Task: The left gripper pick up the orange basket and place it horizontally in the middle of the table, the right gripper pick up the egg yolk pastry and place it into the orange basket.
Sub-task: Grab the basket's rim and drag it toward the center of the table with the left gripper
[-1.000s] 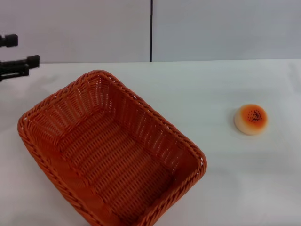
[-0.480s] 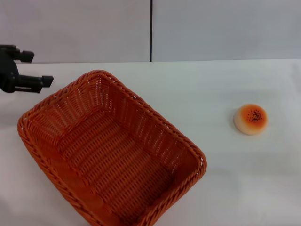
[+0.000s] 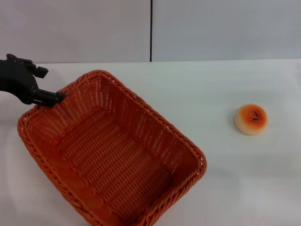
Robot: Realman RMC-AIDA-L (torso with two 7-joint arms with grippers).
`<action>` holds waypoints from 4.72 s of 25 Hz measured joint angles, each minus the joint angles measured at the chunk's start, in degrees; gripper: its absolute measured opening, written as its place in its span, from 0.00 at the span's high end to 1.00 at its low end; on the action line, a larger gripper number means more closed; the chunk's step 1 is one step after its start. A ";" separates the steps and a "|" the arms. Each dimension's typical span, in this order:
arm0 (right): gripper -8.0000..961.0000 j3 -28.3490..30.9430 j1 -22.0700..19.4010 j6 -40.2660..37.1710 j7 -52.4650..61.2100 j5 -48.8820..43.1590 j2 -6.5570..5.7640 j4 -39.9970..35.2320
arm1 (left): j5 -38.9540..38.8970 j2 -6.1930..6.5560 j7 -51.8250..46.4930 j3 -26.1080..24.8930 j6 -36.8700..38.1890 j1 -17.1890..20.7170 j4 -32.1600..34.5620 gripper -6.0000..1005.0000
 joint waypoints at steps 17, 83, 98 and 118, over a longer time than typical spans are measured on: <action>0.24 0.71 -1.20 0.45 -0.63 0.01 0.04 -0.34 | 5.69 -0.04 -2.42 6.05 -3.88 0.75 -1.69 0.21; 0.24 1.31 -1.54 2.16 0.77 -0.42 -4.19 -1.47 | 12.54 -0.42 -51.53 12.92 -4.91 -5.33 -4.16 0.83; 0.24 1.52 1.42 4.71 0.88 -0.42 -5.24 -0.40 | 8.67 -0.66 -51.82 6.75 -1.81 1.44 0.58 0.84; 0.24 1.61 4.10 7.09 0.87 -0.42 -6.84 1.42 | -1.30 -0.65 -51.91 6.91 -5.83 10.75 3.51 0.83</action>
